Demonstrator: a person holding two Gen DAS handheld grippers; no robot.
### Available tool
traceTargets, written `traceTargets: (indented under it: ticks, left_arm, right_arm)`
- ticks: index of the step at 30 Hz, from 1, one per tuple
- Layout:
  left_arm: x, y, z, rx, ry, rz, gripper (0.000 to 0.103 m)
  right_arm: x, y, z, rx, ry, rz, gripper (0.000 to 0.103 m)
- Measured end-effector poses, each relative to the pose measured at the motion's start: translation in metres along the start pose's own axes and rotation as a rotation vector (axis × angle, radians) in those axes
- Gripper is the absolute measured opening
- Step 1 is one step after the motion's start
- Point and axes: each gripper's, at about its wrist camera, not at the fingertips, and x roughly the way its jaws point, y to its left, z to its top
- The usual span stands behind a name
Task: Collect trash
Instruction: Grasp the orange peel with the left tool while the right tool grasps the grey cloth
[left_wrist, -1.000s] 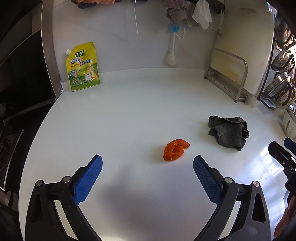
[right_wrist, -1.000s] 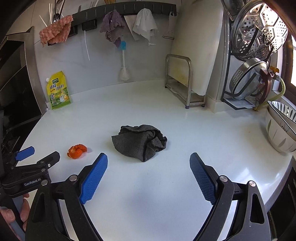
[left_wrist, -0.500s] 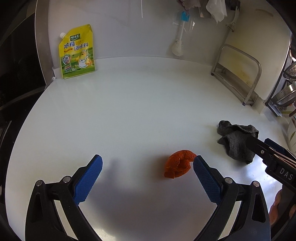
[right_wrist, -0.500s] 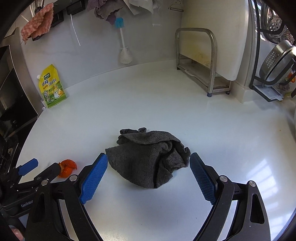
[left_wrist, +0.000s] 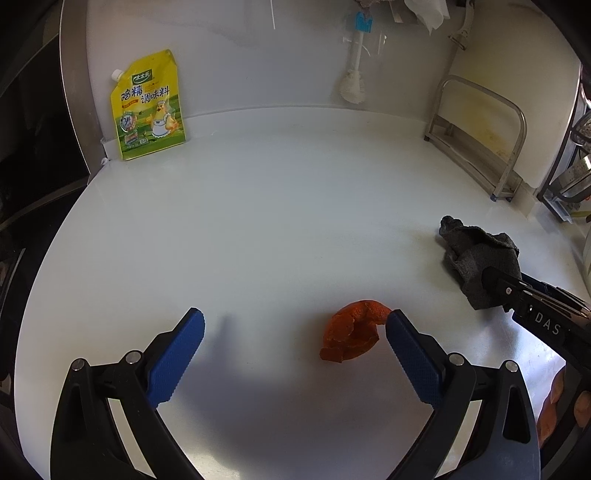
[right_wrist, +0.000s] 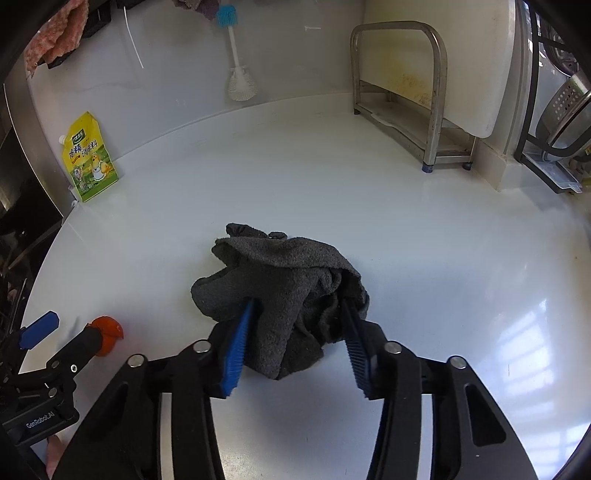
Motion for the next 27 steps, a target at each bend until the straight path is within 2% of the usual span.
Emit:
traceTargets:
  ticks: [4,9,15,21,24,26,27]
  left_arm:
    - [0.002,-0.005,0.001,0.012,0.013,-0.003,0.097]
    - [0.009,-0.007,0.003,-0.009,0.043,-0.005,0.097]
    - [0.005,-0.015,0.003,0.024,0.007,0.032,0.094]
    - [0.011,-0.016,0.004,0.031,0.038,0.026,0.07]
    - [0.013,-0.014,0.003,0.022,0.048,0.003,0.051]
    - [0.013,-0.014,0.002,0.023,0.048,-0.016,0.034]
    - [0.012,-0.015,0.001,0.026,0.047,-0.025,0.029]
  right_arm:
    - [-0.003,-0.005,0.0,0.016,-0.006,0.013,0.027]
    - [-0.014,-0.009,0.0,0.031,-0.04,0.023,0.025]
    - [-0.02,-0.013,0.001,0.05,-0.054,0.05,0.025]
    - [-0.022,-0.009,0.0,0.036,-0.058,0.059,0.025]
    - [-0.023,-0.009,0.0,0.034,-0.062,0.061,0.025]
    - [-0.023,-0.009,0.0,0.033,-0.064,0.064,0.025]
    - [-0.024,-0.008,-0.001,0.031,-0.067,0.065,0.025]
